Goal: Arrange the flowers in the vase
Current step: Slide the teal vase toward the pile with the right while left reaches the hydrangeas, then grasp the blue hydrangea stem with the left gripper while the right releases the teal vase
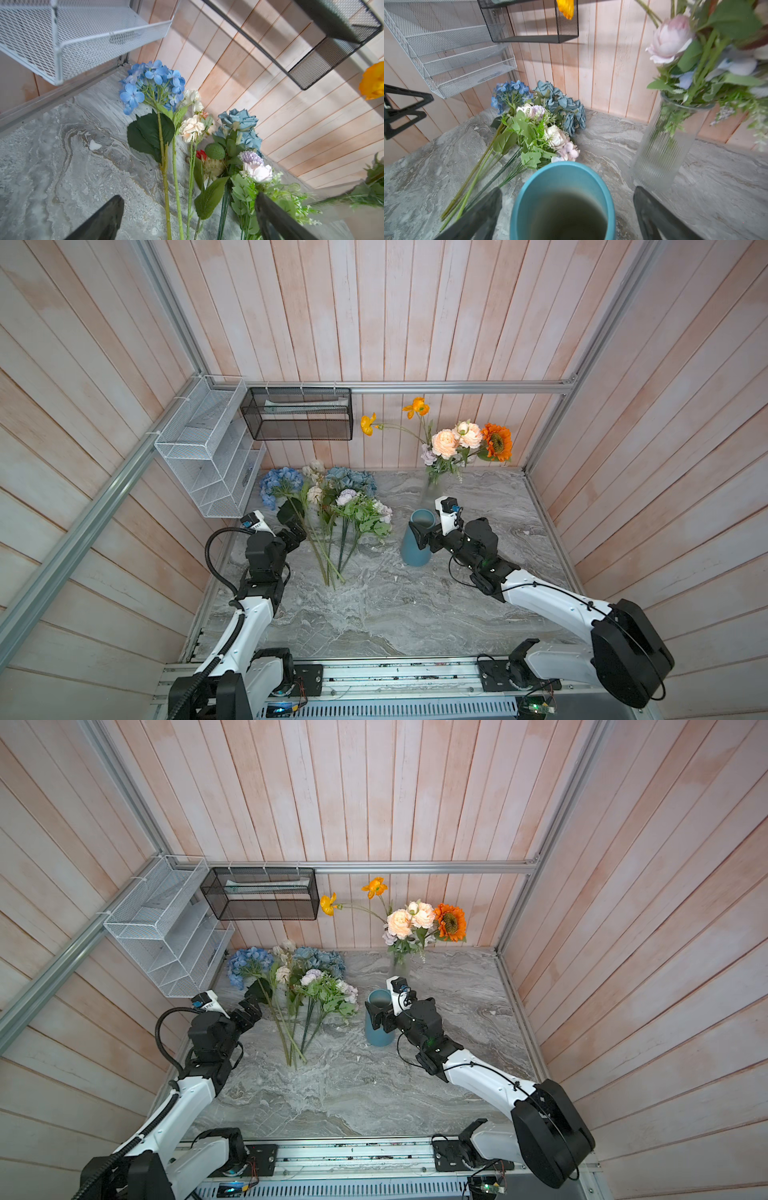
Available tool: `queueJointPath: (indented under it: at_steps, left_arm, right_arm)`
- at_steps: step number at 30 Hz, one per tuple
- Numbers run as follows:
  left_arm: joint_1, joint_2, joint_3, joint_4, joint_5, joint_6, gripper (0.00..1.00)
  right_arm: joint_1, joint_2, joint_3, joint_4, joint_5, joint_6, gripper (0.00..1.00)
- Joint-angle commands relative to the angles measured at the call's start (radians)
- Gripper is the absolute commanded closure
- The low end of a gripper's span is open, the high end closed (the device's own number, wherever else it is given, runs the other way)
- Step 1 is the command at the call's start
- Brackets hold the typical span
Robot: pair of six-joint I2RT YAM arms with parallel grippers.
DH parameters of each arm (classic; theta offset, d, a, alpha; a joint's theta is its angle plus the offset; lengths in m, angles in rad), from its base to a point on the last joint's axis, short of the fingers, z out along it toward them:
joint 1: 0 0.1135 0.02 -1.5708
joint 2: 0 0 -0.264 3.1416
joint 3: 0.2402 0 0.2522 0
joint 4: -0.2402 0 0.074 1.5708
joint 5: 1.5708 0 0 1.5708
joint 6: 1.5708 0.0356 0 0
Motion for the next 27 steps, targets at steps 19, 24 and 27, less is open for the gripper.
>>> queueJointPath:
  at_steps: [19, 24, 27]
  left_arm:
    - [-0.072, 0.369, 0.164, -0.148, -0.068, 0.075, 0.31]
    - [-0.077, 0.448, 0.240, -0.200, -0.095, 0.068, 0.32]
    - [-0.077, 0.496, 0.287, -0.250, -0.108, 0.061, 0.33]
  right_arm:
    - [-0.262, -0.211, -0.076, -0.075, 0.047, 0.109, 0.02]
    - [-0.304, -0.215, -0.088, -0.081, 0.072, 0.151, 0.02]
    - [-0.313, -0.227, -0.101, -0.076, 0.083, 0.158, 0.02]
